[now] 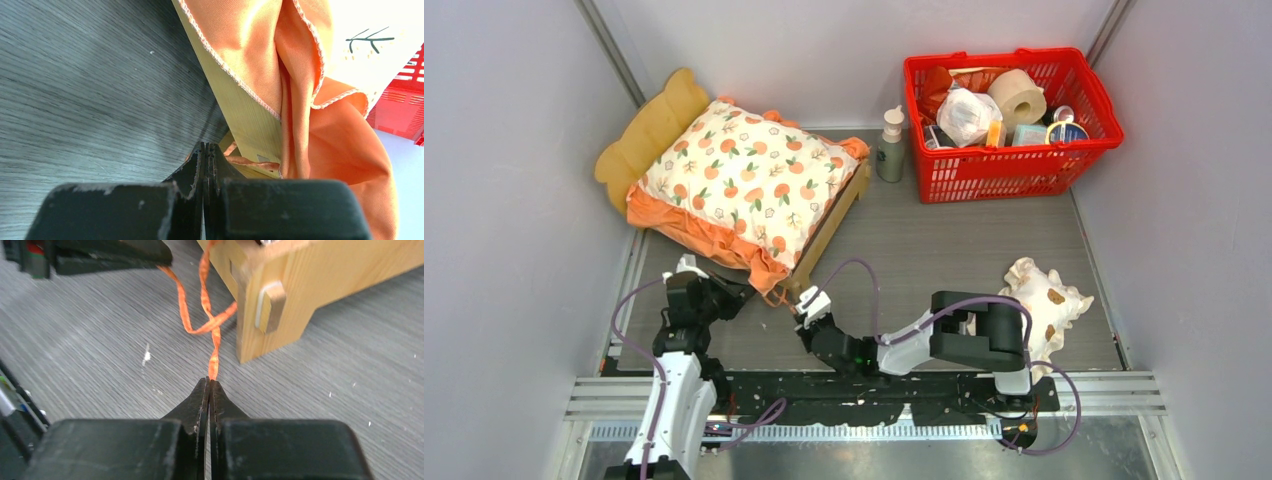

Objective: Set up the pet bed
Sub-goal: Tie the ropes to the bed frame.

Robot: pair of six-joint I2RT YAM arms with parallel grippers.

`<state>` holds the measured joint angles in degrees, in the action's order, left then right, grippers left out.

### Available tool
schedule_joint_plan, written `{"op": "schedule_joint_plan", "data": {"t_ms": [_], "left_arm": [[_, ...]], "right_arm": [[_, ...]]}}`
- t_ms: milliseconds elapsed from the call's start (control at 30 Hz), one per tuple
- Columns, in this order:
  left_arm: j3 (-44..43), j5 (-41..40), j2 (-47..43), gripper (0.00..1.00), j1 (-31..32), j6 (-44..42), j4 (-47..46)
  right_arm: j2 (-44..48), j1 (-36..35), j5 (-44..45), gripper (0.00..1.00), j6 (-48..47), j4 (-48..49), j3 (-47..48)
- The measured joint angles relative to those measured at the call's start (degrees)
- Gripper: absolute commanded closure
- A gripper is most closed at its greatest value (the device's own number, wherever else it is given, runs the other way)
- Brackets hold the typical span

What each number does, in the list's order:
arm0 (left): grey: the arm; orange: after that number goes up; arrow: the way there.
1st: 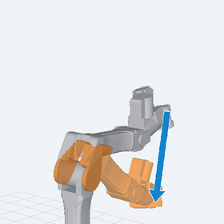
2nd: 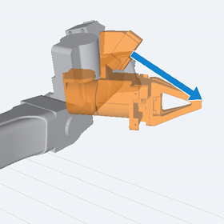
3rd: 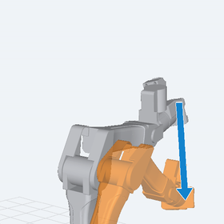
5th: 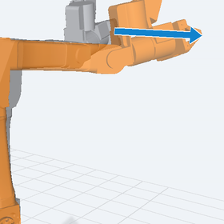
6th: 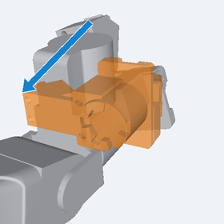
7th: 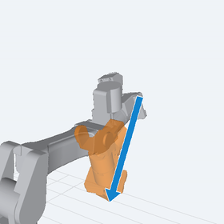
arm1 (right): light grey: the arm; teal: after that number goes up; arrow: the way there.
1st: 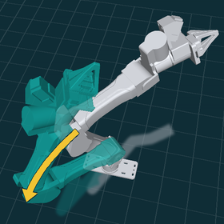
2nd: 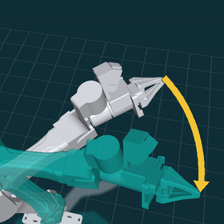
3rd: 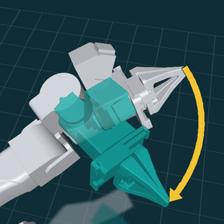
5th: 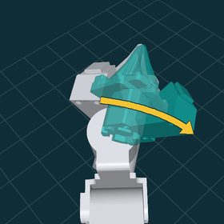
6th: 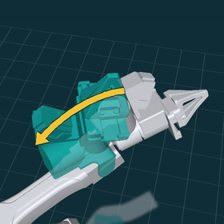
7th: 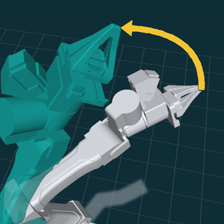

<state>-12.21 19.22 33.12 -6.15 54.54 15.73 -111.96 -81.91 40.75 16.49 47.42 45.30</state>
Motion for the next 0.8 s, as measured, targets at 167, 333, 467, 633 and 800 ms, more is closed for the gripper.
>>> {"op": "schedule_joint_plan", "data": {"t_ms": [167, 333, 467, 633, 800], "left_arm": [[0.0, 0.0, -0.2, 1.00, 0.0, -0.2, 0.0], [0.1, 0.1, -0.3, 1.00, 0.0, 0.1, -0.3], [0.3, 0.1, -0.3, 1.00, 0.0, 0.0, -0.5], [0.3, 0.1, -0.2, 1.00, 0.0, 0.0, -0.6], [0.3, 0.6, 1.4, 1.00, 0.0, 0.4, -2.5]], "right_arm": [[3.2, 0.1, -1.8, 0.95, -2.5, 0.7, 0.2], [3.6, 1.0, -2.4, 0.95, -5.9, -0.5, 3.7], [3.7, 1.5, -2.4, 0.95, -10.2, -1.2, 5.7], [7.0, 1.8, -2.0, 0.95, -15.0, -3.0, 5.8], [13.8, 2.3, -1.1, 0.95, -19.3, -2.7, 5.8]]}}
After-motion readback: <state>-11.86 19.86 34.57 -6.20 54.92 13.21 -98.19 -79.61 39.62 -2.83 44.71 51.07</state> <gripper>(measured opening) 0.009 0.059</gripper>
